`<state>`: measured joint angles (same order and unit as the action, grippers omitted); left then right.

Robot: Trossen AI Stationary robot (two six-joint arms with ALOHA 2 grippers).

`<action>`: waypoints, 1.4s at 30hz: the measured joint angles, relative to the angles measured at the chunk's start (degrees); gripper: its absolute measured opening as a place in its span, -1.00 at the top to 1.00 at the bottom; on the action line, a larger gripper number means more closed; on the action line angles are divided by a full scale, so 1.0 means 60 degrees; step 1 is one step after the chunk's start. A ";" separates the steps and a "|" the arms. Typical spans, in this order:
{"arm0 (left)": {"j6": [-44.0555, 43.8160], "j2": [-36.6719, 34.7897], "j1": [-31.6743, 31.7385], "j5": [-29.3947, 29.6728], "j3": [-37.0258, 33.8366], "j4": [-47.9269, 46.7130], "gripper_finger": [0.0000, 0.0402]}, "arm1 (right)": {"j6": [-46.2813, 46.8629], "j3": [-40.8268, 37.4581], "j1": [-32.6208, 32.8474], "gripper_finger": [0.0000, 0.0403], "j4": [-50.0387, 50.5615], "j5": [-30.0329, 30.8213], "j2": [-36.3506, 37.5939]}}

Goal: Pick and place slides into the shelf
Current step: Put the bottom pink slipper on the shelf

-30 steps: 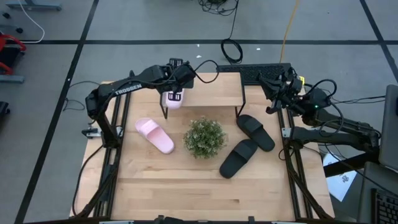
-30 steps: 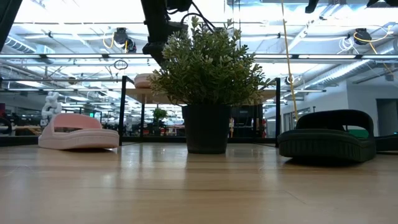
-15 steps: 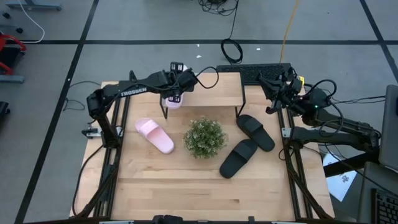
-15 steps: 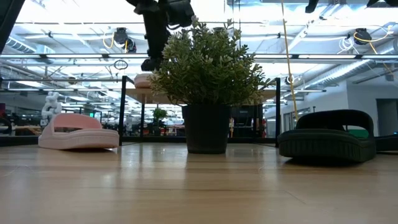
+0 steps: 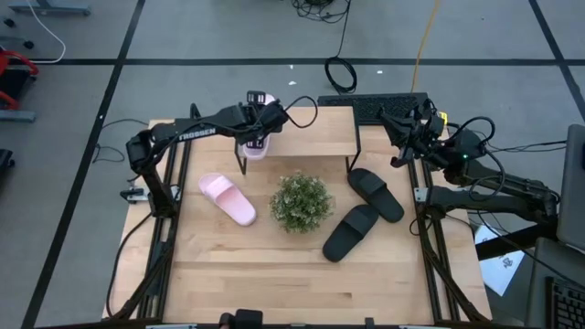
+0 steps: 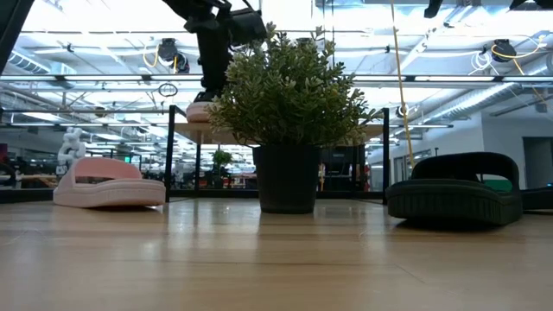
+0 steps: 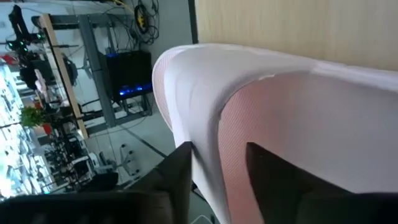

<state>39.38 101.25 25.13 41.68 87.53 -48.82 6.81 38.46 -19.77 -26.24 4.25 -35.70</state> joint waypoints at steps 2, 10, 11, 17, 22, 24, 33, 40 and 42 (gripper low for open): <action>-0.0181 0.0000 0.0094 -0.0213 0.0000 0.0006 0.48 | 0.0000 0.0000 -0.0004 1.00 0.0000 0.0000 -0.0004; -0.0675 -0.0022 0.0307 -0.0849 0.0011 0.0112 0.95 | 0.0000 0.0000 0.0000 1.00 -0.0004 0.0000 -0.0003; -0.0726 -0.0022 0.0317 -0.0864 0.0011 0.0133 0.93 | 0.0004 0.0000 0.0000 1.00 -0.0004 0.0000 -0.0001; -0.0904 -0.0022 0.0317 -0.0864 0.0011 0.0193 0.96 | 0.0004 0.0000 -0.0004 1.00 -0.0007 0.0000 0.0000; -0.1131 -0.0022 0.0315 -0.0861 0.0011 0.0193 0.96 | 0.0004 0.0000 -0.0001 1.00 -0.0004 0.0000 -0.0001; -0.1152 -0.0021 0.0315 -0.0861 0.0011 0.0194 0.98 | 0.0004 0.0000 0.0000 1.00 -0.0004 0.0000 0.0000; -0.1162 -0.0105 0.0232 -0.0358 0.0007 0.0193 0.99 | 0.0004 0.0000 0.0000 1.00 0.0040 0.0000 -0.0002; -0.1623 -0.0722 0.0175 0.0164 -0.0015 0.0109 0.99 | 0.0004 0.0000 0.0000 1.00 0.0198 0.0011 -0.0004; -0.1615 -0.0878 0.0115 0.0209 -0.0011 0.0091 0.99 | 0.0004 0.0000 0.0000 1.00 0.0194 0.0015 -0.0001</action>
<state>29.69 95.98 25.82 42.93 87.46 -48.27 6.83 38.46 -19.77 -25.08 4.34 -35.71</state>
